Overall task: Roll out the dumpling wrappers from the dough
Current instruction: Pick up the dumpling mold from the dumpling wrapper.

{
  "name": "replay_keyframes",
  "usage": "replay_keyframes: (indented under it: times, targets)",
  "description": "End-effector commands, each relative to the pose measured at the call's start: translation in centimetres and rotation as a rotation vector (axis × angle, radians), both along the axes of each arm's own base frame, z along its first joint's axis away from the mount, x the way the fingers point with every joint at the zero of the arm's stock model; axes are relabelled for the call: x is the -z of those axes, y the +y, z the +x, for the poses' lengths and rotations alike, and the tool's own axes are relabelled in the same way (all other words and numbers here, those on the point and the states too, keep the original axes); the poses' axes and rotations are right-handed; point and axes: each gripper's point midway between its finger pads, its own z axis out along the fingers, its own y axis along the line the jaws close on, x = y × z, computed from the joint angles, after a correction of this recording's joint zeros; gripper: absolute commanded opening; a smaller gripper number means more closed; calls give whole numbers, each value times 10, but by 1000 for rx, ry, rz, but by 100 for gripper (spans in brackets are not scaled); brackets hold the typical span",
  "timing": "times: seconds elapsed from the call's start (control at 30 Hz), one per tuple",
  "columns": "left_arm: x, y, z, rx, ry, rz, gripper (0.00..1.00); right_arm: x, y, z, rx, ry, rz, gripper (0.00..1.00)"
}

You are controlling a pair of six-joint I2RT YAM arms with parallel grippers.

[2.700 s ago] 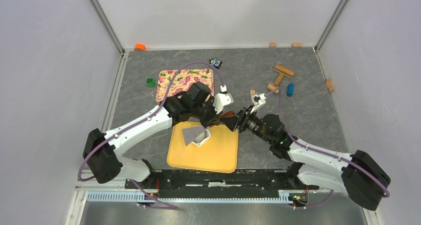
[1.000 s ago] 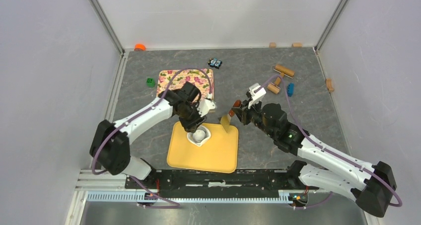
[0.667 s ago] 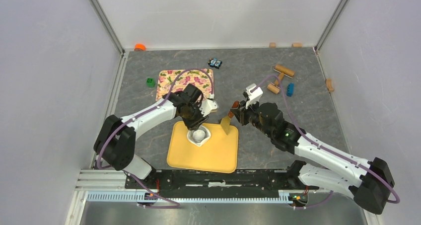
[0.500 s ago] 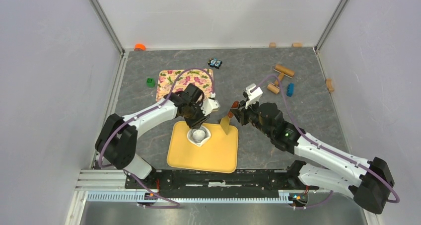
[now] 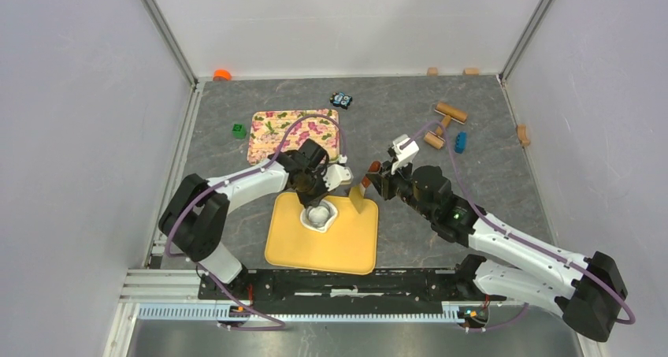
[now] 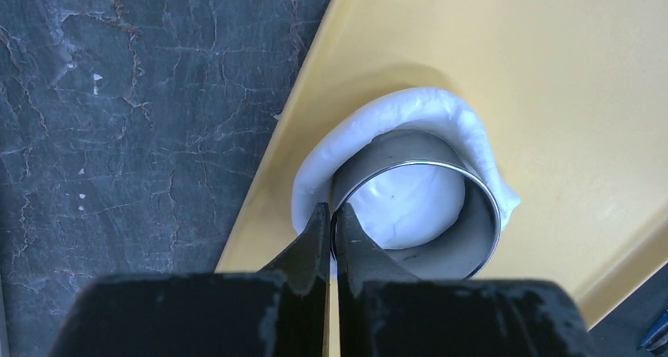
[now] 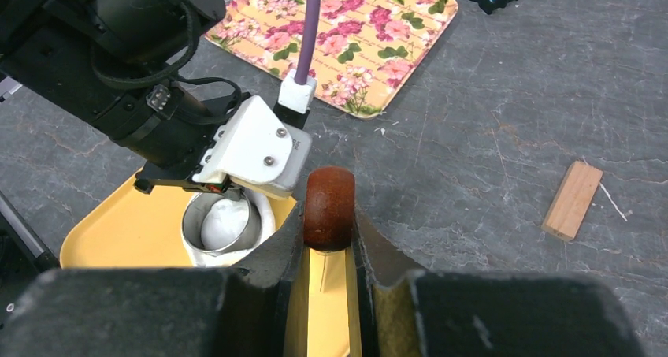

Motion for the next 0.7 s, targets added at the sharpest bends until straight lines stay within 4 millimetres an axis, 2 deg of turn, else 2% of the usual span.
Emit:
replay_keyframes:
  times: [0.0, 0.13, 0.27, 0.3, 0.37, 0.47, 0.57, 0.67]
  targets:
    - [-5, -4, -6, 67, -50, -31, 2, -20, 5, -1, -20, -56, 70, 0]
    - [8, -2, -19, 112, -67, 16, 2, -19, 5, -2, -23, -67, 85, 0]
    - [20, -18, -43, 272, -142, 105, 2, -18, 7, -2, -29, -65, 97, 0]
    - [25, -15, -45, 298, -166, 153, 2, -18, 8, -3, -32, -63, 98, 0]
    - [34, -2, -42, 312, -181, 249, 2, -19, 9, -4, -42, -60, 100, 0]
    - [42, 36, -33, 307, -219, 380, 2, -18, 6, -5, -38, -59, 93, 0]
    - [43, 68, -30, 284, -232, 427, 2, -19, 1, -5, -21, -70, 93, 0]
    - [38, 80, -26, 267, -245, 432, 2, -21, -2, -5, -13, -79, 99, 0]
